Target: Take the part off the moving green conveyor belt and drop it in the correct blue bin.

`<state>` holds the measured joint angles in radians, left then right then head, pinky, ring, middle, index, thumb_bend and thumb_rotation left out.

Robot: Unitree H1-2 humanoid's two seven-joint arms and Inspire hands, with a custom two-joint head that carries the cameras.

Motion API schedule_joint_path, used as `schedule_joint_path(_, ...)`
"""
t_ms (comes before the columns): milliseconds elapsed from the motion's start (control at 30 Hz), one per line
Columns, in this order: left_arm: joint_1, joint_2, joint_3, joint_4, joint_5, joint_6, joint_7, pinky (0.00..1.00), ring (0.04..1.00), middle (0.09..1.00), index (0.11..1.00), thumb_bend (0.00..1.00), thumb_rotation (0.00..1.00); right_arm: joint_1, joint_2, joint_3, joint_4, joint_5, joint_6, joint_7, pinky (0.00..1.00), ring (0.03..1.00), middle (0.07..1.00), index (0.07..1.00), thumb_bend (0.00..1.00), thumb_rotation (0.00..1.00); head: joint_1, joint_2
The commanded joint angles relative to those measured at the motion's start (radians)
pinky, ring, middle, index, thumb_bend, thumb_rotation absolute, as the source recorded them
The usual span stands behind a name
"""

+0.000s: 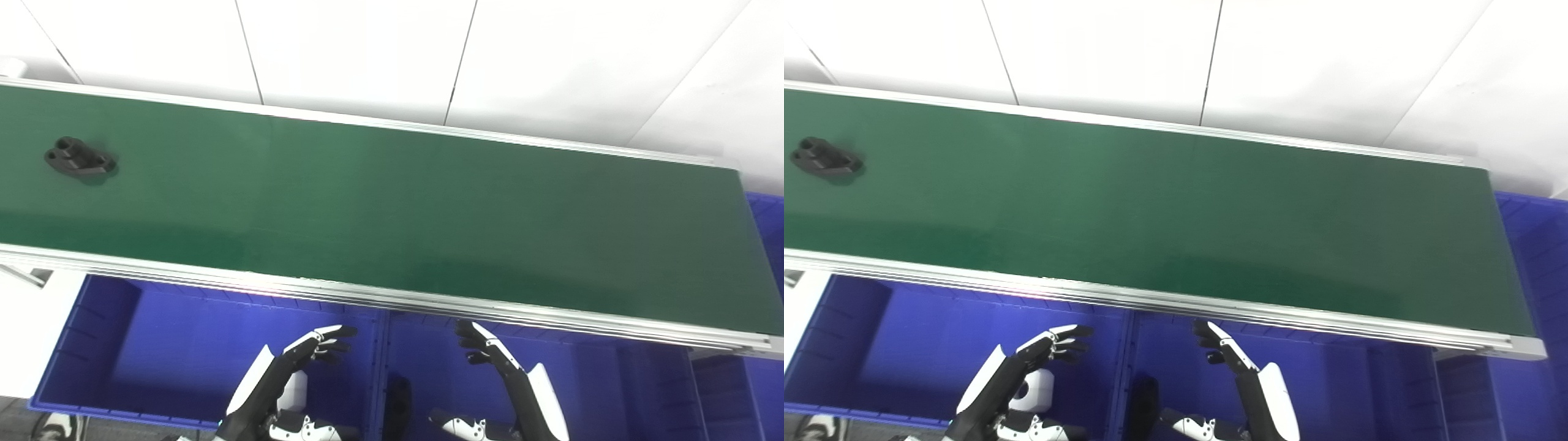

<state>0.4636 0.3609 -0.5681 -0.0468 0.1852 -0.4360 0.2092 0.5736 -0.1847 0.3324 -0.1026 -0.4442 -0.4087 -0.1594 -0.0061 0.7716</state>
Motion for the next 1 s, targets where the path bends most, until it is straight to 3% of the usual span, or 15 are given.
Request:
schedule_joint_path(0, -0.003, -0.003, -0.004, -0.004, 0.015, -0.034, 0.028, 0.64, 0.735, 0.829, 0.789, 0.77, 0.31, 0.001, -0.005, -0.001, -0.004, 0.016, -0.059, -0.011, 0.69, 0.789, 0.833, 0.856, 0.65, 0.19, 0.003, -0.009)
schedule_joint_path(300, -0.008, 0.009, -0.028, -0.023, 0.006, -0.034, 0.043, 0.66, 0.749, 0.841, 0.801, 0.75, 0.29, 0.018, -0.006, -0.016, -0.045, -0.001, -0.045, 0.006, 0.68, 0.788, 0.837, 0.861, 0.65, 0.20, -0.037, -0.004)
schedule_joint_path(500, -0.022, 0.005, -0.058, 0.010, 0.019, -0.034, 0.083, 0.65, 0.746, 0.836, 0.799, 0.75, 0.30, -0.002, -0.027, 0.003, -0.001, 0.021, -0.061, -0.023, 0.67, 0.776, 0.828, 0.852, 0.67, 0.16, -0.002, -0.060)
schedule_joint_path(767, -0.043, 0.009, -0.106, 0.032, 0.029, -0.034, 0.139, 0.66, 0.741, 0.828, 0.784, 0.76, 0.26, -0.004, -0.049, 0.008, 0.013, 0.013, -0.061, -0.041, 0.66, 0.772, 0.824, 0.851, 0.67, 0.20, 0.036, -0.080)
schedule_joint_path(967, -0.062, 0.013, -0.130, 0.051, 0.033, -0.034, 0.171, 0.63, 0.735, 0.824, 0.777, 0.77, 0.25, -0.023, -0.056, 0.023, 0.036, 0.020, -0.061, -0.059, 0.65, 0.763, 0.818, 0.846, 0.68, 0.17, 0.041, -0.093)
